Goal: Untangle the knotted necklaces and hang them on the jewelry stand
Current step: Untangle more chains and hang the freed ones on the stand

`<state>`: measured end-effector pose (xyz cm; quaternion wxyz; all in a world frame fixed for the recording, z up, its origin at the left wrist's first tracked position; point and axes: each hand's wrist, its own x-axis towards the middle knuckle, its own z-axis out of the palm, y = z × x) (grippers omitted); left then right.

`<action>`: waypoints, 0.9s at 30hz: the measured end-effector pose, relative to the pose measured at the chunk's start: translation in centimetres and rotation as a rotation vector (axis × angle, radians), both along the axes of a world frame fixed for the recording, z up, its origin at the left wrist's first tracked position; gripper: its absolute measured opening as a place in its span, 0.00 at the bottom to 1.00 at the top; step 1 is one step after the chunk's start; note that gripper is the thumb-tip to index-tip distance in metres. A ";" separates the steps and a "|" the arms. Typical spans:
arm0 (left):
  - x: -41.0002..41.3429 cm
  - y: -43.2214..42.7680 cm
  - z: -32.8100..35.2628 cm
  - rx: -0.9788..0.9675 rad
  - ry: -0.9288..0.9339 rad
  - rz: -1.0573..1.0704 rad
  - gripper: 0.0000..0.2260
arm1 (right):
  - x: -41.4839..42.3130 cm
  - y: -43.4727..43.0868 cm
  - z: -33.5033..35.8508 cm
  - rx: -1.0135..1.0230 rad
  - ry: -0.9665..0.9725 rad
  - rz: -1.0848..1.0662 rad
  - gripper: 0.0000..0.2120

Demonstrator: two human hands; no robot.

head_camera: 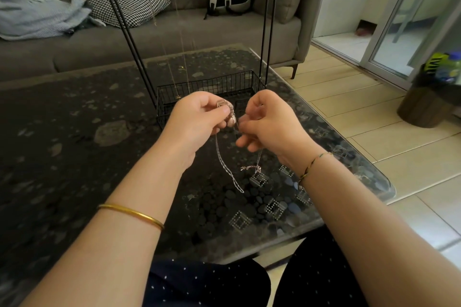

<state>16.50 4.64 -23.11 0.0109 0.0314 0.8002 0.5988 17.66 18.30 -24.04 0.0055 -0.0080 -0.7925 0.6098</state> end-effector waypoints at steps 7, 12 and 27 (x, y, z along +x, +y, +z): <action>-0.1 0.2 0.1 0.042 -0.018 0.049 0.06 | -0.1 0.1 0.0 0.125 0.020 0.020 0.06; -0.1 0.2 0.2 0.054 -0.037 0.059 0.05 | 0.0 -0.1 0.1 0.113 0.006 0.048 0.09; -0.1 0.4 0.1 0.047 -0.027 0.092 0.05 | -0.4 -0.1 -0.2 0.237 0.080 -0.059 0.05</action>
